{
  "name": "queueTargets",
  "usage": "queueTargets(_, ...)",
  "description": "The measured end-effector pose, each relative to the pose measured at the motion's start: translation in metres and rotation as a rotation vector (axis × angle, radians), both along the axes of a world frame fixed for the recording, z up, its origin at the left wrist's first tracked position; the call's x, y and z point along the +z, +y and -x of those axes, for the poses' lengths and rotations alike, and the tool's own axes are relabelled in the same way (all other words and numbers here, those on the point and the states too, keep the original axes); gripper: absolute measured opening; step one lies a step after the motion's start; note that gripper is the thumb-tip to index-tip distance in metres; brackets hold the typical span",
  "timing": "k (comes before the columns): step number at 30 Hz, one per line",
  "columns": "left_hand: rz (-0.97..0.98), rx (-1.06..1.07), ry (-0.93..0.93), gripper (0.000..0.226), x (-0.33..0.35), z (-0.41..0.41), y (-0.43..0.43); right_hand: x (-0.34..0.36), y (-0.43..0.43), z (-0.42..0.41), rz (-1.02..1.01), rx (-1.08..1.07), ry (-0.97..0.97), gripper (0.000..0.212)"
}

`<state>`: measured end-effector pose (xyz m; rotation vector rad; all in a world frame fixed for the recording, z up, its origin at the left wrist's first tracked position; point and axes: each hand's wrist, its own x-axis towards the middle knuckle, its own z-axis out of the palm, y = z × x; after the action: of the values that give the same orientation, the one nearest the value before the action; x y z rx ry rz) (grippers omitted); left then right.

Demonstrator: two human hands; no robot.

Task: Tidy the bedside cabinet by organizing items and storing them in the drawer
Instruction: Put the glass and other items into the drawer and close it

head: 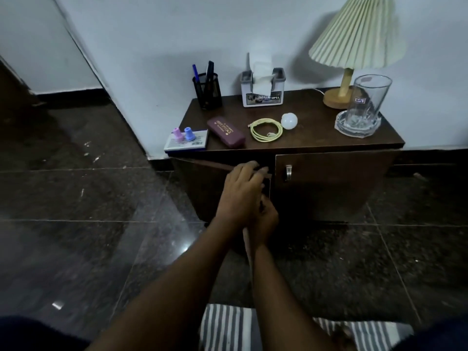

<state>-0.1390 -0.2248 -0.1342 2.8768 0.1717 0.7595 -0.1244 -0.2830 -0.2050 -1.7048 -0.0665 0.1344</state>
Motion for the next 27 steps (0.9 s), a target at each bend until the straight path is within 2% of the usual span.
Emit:
queueTargets(2, -0.194, -0.081, 0.228, 0.055, 0.017, 0.003, 0.012, 0.004, 0.0, 0.018, 0.009, -0.107, 0.022, 0.022)
queueTargets(5, -0.175, -0.16, 0.563, 0.057, 0.042, 0.002, 0.028, 0.019, -0.012, 0.035, -0.119, -0.239, 0.078, 0.018)
queueTargets(7, -0.111, -0.175, 0.608, 0.056, 0.053, 0.005, 0.032, 0.024, -0.022, 0.038, -0.099, -0.377, -0.011, 0.016)
queueTargets(9, -0.111, -0.191, 0.589, 0.049, 0.06, 0.009, 0.033, 0.027, -0.032, 0.033, -0.129, -0.444, -0.153, 0.032)
queueTargets(10, -0.114, -0.208, 0.579, 0.047, 0.062, 0.012, 0.034, 0.029, -0.035, 0.028, -0.107, -0.378, -0.202, 0.042)
queueTargets(12, -0.127, -0.254, 0.589, 0.045, 0.068, 0.021, 0.036, 0.036, -0.035, 0.018, -0.094, -0.082, -0.177, 0.049)
queueTargets(14, -0.199, -0.348, 0.576, 0.046, 0.07, 0.037, 0.042, 0.041, -0.036, 0.014, -0.196, 0.264, -0.035, 0.036)
queueTargets(17, -0.231, -0.482, 0.477, 0.042, 0.066, 0.067, 0.057, 0.043, -0.038, 0.016, -0.324, 0.572, 0.156, 0.025)
queueTargets(20, -0.132, -0.463, 0.437, 0.044, 0.067, 0.078, 0.068, 0.044, -0.037, 0.018, -0.32, 0.73, 0.216, 0.033)
queueTargets(23, -0.211, -0.388, 0.64, 0.059, 0.065, 0.075, 0.083, 0.047, -0.033, 0.018, -0.274, 0.817, 0.253, 0.038)
queueTargets(27, -0.336, -0.434, 0.77, 0.086, 0.068, 0.089, 0.122, 0.046, -0.014, 0.039, -0.109, 1.001, 0.272, 0.087)
